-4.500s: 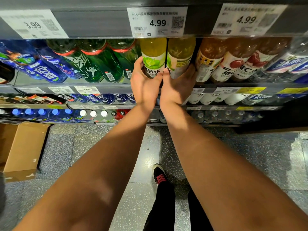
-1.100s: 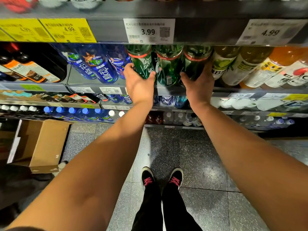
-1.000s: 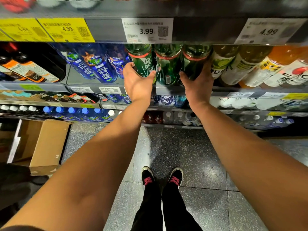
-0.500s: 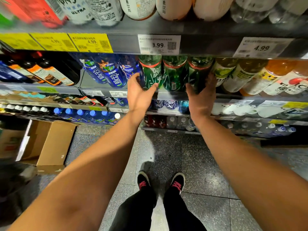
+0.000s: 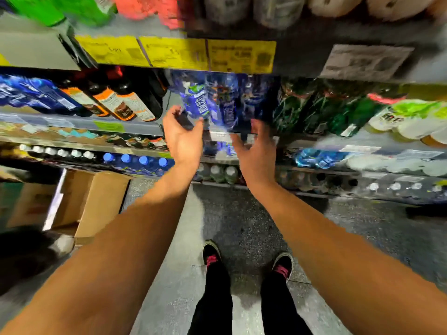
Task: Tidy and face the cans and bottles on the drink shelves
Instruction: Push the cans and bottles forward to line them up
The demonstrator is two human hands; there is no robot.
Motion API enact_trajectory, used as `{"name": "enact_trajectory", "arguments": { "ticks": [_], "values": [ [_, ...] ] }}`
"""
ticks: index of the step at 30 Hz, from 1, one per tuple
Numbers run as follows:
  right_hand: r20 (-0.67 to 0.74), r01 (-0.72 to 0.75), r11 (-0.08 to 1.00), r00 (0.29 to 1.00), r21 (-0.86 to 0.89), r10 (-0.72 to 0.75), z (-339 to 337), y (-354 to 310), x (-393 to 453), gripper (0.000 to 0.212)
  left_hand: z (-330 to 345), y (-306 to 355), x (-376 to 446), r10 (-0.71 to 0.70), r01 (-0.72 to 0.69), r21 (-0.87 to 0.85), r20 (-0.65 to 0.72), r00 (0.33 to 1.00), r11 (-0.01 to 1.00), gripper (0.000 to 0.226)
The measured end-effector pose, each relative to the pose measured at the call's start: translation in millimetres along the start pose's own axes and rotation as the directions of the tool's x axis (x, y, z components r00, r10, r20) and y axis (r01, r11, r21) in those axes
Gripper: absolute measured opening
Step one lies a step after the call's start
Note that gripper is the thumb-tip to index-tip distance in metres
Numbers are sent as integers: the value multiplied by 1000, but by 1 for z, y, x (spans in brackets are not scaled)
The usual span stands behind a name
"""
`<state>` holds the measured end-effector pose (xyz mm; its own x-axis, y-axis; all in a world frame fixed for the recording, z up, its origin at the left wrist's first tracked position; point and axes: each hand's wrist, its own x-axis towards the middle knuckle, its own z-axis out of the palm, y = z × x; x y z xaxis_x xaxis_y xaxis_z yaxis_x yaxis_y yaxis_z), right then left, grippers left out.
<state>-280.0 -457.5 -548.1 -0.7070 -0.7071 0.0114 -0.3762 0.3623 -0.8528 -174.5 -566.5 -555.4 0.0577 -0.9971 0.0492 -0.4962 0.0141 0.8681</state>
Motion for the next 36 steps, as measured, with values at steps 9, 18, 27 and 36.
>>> {"name": "enact_trajectory", "arguments": {
  "ticks": [9,18,27,36],
  "values": [
    [-254,-17,999,967,-36,7,78,-25,25,70,14,-12,53,123,-108,-128,123,985,986,71],
    [-285,-68,997,957,-39,54,95,-33,40,83,1,-22,65,89,-81,-49,182,979,995,65],
    [-266,-63,996,963,-62,45,106,-40,34,69,-20,-33,68,63,-45,-90,202,977,995,62],
    [-460,-5,998,887,65,34,77,-35,21,48,-20,-34,62,18,-2,-79,206,978,997,73]
  ]
}}
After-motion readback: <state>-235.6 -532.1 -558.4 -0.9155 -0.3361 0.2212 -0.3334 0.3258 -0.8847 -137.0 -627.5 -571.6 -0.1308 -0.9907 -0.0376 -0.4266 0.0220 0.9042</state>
